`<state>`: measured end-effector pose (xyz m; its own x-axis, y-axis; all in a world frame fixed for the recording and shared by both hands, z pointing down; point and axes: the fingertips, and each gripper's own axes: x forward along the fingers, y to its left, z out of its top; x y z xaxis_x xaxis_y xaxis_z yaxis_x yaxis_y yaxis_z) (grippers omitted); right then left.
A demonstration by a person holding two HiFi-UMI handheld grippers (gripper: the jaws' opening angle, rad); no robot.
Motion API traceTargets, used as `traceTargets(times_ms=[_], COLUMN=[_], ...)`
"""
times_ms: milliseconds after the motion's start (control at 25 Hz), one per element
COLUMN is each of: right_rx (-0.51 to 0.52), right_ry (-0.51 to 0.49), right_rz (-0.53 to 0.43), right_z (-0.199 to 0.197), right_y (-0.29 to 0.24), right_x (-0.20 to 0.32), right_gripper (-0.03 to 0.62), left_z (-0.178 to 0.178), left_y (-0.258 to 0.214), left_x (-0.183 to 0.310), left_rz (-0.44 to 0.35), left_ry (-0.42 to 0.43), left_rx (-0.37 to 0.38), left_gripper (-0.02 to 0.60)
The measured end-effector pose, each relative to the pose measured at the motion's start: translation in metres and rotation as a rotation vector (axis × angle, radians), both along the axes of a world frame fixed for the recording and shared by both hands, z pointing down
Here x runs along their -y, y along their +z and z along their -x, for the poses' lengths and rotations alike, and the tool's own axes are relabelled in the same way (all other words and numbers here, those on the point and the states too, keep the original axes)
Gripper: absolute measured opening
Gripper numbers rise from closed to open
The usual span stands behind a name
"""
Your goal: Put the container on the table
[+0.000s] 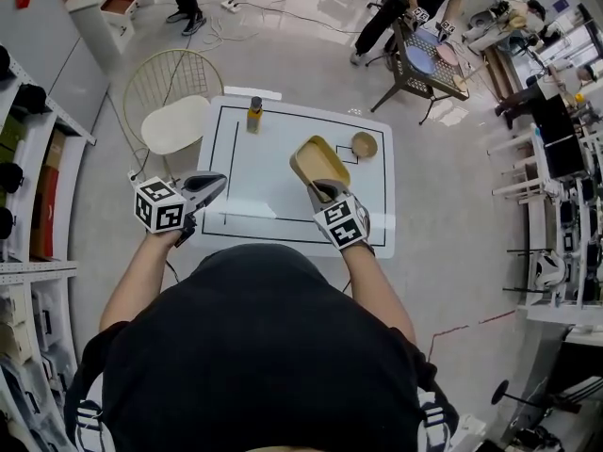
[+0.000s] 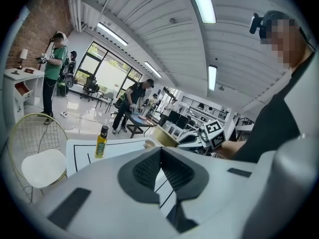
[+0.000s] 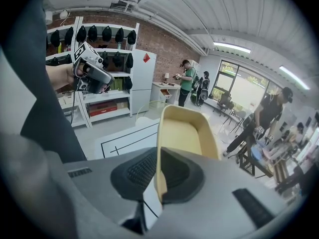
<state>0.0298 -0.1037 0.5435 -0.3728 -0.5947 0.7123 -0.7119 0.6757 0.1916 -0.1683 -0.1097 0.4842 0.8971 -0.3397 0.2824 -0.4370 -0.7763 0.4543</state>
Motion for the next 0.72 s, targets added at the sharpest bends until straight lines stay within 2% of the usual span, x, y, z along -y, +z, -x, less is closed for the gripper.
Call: traceTargets(times_ms=[720], right_rx=[0.002], right_ry=[-0.008], right_rz=[0.032], right_z=[-0.030], right_y=[0.013], right_x=[0.025], right_gripper=[0.020], left_z=[-0.033], left_y=[0.005], left_x=[0.024], left_rz=[0.018], left_ry=[-0.011], left_rx=[-0.002], left_gripper=[0.008])
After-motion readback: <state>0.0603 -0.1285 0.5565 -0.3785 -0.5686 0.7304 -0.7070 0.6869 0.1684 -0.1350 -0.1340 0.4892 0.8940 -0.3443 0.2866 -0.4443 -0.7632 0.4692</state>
